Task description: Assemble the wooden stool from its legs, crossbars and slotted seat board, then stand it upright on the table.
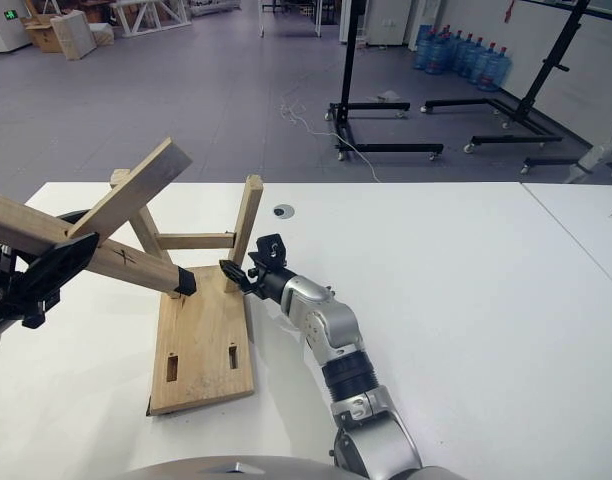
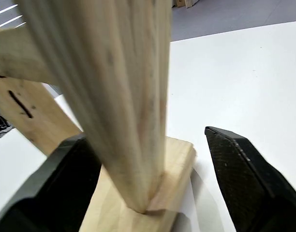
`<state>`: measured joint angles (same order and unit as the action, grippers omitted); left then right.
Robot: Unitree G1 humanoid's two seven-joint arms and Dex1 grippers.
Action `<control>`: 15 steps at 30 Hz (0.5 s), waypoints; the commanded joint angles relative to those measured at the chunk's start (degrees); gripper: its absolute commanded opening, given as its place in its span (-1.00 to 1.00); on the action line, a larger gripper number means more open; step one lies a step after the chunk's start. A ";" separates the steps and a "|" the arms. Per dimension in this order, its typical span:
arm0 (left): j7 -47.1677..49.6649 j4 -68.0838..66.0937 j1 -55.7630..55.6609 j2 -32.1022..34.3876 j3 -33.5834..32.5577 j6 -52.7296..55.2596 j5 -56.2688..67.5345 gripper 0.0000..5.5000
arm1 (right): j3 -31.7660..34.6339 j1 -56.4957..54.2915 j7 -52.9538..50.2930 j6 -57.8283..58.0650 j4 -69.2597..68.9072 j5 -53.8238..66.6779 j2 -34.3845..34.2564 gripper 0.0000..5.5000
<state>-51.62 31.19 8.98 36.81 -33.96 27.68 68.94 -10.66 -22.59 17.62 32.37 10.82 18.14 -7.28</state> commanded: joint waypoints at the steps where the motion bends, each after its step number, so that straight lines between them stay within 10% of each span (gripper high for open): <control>1: -0.10 0.55 0.30 0.01 0.33 -0.65 -0.71 -0.24 | 0.53 -1.30 -1.38 -0.80 1.75 -1.62 -0.64 0.10; 15: 0.71 1.81 2.68 -2.36 1.52 -2.98 -3.72 -0.24 | 1.94 0.92 0.99 -3.06 -1.04 -3.85 5.07 -0.51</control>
<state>-51.13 31.80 11.24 34.51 -32.55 25.51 65.96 -9.29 -22.71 17.58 29.55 10.50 15.09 -4.34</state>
